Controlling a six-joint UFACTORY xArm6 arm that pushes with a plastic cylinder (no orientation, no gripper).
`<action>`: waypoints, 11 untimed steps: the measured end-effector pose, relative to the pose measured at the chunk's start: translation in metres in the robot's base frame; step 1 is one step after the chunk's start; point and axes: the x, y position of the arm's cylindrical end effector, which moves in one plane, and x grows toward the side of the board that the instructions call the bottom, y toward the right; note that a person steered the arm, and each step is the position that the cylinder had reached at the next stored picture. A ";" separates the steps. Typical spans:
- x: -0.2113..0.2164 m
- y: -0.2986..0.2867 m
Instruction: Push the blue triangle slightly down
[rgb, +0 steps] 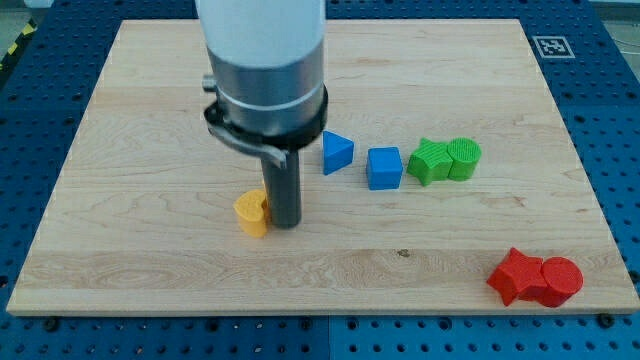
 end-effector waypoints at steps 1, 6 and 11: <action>-0.026 0.000; -0.091 -0.001; -0.101 0.049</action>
